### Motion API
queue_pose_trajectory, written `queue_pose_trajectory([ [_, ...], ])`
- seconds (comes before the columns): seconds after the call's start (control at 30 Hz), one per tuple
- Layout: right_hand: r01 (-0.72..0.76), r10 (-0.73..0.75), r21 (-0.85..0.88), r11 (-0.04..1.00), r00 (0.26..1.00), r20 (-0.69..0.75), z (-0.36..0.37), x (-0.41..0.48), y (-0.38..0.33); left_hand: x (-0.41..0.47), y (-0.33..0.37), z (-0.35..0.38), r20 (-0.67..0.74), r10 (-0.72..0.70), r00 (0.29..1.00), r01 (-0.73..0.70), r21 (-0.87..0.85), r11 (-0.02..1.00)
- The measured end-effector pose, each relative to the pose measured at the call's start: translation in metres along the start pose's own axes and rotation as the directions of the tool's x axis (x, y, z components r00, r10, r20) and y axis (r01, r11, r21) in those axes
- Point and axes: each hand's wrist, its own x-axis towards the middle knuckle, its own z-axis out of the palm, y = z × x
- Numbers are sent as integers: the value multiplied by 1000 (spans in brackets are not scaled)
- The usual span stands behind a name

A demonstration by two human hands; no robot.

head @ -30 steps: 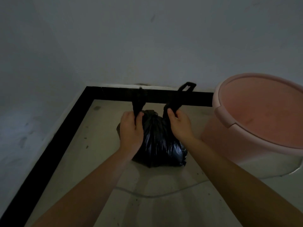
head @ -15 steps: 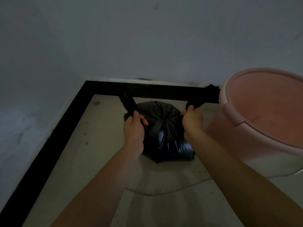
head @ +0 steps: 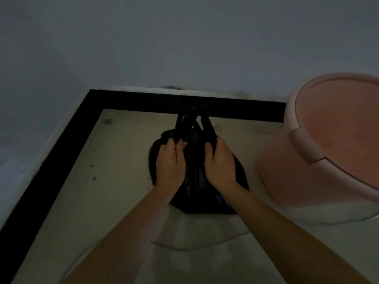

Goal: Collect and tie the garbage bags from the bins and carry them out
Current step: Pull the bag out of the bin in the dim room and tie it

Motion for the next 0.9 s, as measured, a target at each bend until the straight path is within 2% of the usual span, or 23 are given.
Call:
queue_pose_trajectory([
  [0.1,-13,12,-122,992,1000,-12,5,0,22,-3,-37,11,-24,-91,996,94,157,983],
  [0.17,-3,5,-165,986,1000,8,8,-1,36,-9,-52,15,-10,-139,990,138,199,970],
  [0.37,-39,43,-167,985,999,22,18,6,50,-10,-55,28,-33,-149,988,153,171,973],
  [0.47,-57,65,-142,988,996,56,19,9,50,-8,-60,28,6,-168,986,166,145,975],
  [0.57,-125,126,-21,992,985,115,12,12,45,-3,-56,19,59,-167,984,165,27,986],
  [0.67,-114,104,88,990,987,119,0,17,27,5,-31,5,64,-167,984,171,-58,984],
  [0.77,-84,68,189,978,994,91,-14,21,-2,15,7,-12,7,-144,990,143,-162,976],
  [0.9,-23,2,294,955,997,72,-31,22,-30,25,56,-28,-83,-195,977,155,-348,925],
])
